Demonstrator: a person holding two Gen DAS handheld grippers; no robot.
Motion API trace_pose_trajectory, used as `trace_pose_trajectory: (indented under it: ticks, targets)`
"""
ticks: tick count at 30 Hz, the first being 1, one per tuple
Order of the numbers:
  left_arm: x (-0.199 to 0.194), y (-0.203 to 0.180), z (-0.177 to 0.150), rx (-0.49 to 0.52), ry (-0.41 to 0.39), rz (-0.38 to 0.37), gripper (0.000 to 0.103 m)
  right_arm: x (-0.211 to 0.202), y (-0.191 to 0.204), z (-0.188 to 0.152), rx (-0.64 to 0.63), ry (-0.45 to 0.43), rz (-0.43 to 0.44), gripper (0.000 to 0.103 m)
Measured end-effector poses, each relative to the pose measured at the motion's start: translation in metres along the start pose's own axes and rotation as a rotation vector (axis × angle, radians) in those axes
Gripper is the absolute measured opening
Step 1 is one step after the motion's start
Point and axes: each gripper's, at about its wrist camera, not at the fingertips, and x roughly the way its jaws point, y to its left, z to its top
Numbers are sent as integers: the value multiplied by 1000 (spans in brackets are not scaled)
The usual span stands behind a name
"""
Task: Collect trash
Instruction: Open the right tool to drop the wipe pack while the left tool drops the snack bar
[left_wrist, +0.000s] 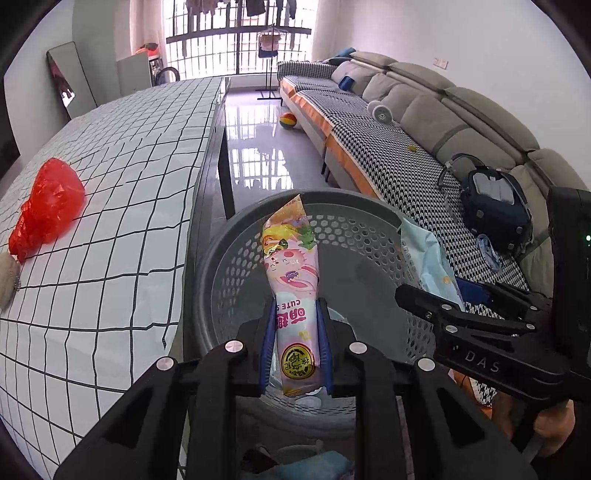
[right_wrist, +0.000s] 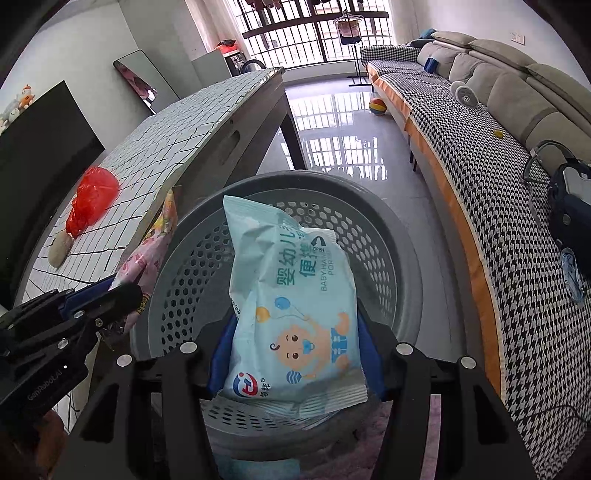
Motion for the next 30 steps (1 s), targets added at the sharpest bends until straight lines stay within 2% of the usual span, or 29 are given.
trace_pose_trajectory:
  ticks: [8, 9, 12, 14, 30]
  targets:
    - [5, 0, 2, -3, 11, 12, 27, 9, -2, 9, -11, -1, 5, 56]
    - [5, -1, 2, -2, 11, 19, 29, 10, -2, 9, -12, 1, 8, 56]
    - [4, 0, 2, -4, 7, 31, 42, 9, -1, 9, -13, -6, 12, 69]
    - [4, 1, 2, -9, 4, 34, 47, 9, -2, 9, -13, -10, 7, 69]
    - [-3, 11, 1, -36, -11, 35, 57, 5, -2, 3, 8, -5, 2, 69]
